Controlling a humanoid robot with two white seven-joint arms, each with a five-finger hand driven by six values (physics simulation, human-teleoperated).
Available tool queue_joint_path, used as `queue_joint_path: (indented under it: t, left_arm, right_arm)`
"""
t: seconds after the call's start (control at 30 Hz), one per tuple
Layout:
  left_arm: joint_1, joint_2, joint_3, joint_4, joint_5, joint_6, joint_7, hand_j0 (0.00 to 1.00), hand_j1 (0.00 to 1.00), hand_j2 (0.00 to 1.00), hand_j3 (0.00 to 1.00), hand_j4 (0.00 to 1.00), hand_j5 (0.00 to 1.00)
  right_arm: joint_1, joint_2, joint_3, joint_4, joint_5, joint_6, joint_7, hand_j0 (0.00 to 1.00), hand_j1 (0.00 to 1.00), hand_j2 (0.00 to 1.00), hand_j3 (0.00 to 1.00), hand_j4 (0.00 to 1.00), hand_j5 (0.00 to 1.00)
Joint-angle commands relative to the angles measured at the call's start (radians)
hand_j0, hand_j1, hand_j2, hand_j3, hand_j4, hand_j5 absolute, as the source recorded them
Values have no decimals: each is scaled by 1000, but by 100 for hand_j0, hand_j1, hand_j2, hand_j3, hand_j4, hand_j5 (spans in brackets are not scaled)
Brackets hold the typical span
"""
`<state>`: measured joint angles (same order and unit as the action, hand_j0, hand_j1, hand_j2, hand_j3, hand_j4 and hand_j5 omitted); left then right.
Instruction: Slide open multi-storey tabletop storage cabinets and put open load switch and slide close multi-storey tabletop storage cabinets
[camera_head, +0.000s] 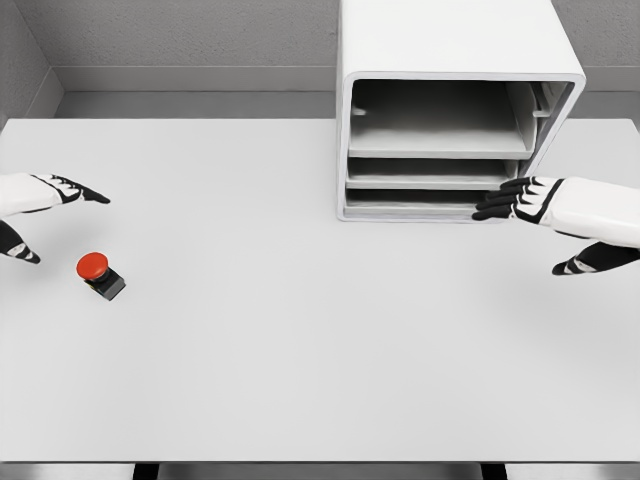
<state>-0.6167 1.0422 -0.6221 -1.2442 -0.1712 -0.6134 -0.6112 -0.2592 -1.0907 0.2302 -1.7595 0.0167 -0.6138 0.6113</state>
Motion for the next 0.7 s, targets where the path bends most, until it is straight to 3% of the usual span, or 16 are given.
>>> queue_joint_path:
  t: [0.0, 0.13, 0.17, 0.2, 0.37, 0.43, 0.5, 0.67]
  left_arm:
    - [0, 2, -2, -1, 6, 3, 0, 100, 100, 100, 100, 100, 100]
    - [0, 4, -16, -23, 4, 3, 0, 100, 100, 100, 100, 100, 100]
    - [2, 4, -18, -23, 4, 3, 0, 100, 100, 100, 100, 100, 100]
    - [0, 7, -39, -26, 4, 3, 0, 100, 100, 100, 100, 100, 100]
    - [0, 10, -62, -40, 2, 3, 0, 100, 100, 100, 100, 100, 100]
    - [0, 10, -64, -40, 2, 3, 0, 100, 100, 100, 100, 100, 100]
    - [2, 10, -64, -40, 2, 3, 0, 100, 100, 100, 100, 100, 100]
    - [2, 10, -71, -44, 2, 3, 0, 100, 100, 100, 100, 100, 100]
  right_arm:
    - [2, 2, 1, 0, -6, 3, 0, 100, 100, 100, 100, 100, 100]
    - [6, 2, 0, 2, -6, 3, 0, 100, 100, 100, 100, 100, 100]
    - [14, 2, 1, 2, 5, 3, 0, 94, 94, 94, 94, 94, 94]
    - [25, 9, 8, 2, 17, 3, 0, 94, 94, 94, 94, 94, 94]
    - [-29, 32, 24, 2, 42, 3, 0, 100, 100, 100, 100, 100, 100]
    - [-77, 52, 47, 0, 43, 3, 0, 100, 100, 100, 100, 100, 100]
    - [-192, 87, 172, 2, 71, 3, 0, 100, 100, 100, 100, 100, 100]
    - [-299, 138, 276, 8, 115, 3, 0, 100, 100, 100, 100, 100, 100]
